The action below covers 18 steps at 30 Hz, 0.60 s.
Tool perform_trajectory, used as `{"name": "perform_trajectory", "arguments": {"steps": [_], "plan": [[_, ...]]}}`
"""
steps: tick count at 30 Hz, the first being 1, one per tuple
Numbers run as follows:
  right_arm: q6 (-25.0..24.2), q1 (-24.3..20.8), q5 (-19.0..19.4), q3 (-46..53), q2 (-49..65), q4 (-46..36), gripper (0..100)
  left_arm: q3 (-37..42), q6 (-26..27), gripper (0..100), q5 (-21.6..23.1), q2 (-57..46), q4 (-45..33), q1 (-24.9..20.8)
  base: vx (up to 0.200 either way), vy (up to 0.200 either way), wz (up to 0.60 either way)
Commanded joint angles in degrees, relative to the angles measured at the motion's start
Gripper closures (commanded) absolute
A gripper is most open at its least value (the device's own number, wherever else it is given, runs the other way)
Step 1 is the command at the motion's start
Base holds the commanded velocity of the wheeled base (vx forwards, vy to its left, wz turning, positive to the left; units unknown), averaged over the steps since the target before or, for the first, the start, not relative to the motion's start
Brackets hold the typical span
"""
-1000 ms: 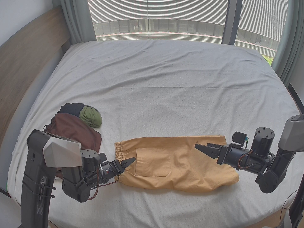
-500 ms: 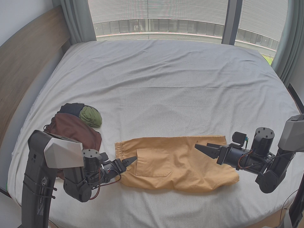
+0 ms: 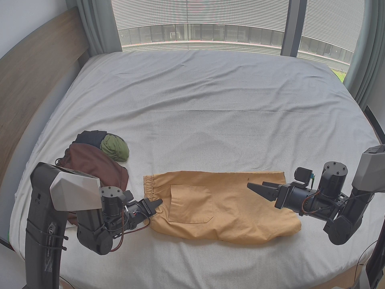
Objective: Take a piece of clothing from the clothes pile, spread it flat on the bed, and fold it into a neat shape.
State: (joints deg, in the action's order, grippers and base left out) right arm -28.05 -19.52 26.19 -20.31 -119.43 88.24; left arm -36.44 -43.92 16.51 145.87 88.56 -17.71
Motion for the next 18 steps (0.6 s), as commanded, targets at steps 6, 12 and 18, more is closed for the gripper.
{"name": "perform_trajectory", "arguments": {"steps": [6,12,18], "plan": [[0.01,0.01,0.01,0.09,-0.28,0.01,0,7.35,0.07,100,2.30,-7.62,0.12,4.00,0.000,0.000,0.00],[0.01,-0.17,0.01,0.09,-0.36,0.01,0,11.04,0.15,100,6.17,-11.05,0.03,8.57,0.000,0.000,0.00],[0.01,-0.26,0.01,0.09,-0.45,0.01,0,14.20,0.42,100,9.33,-14.04,0.03,12.97,0.000,0.000,0.00]]}}
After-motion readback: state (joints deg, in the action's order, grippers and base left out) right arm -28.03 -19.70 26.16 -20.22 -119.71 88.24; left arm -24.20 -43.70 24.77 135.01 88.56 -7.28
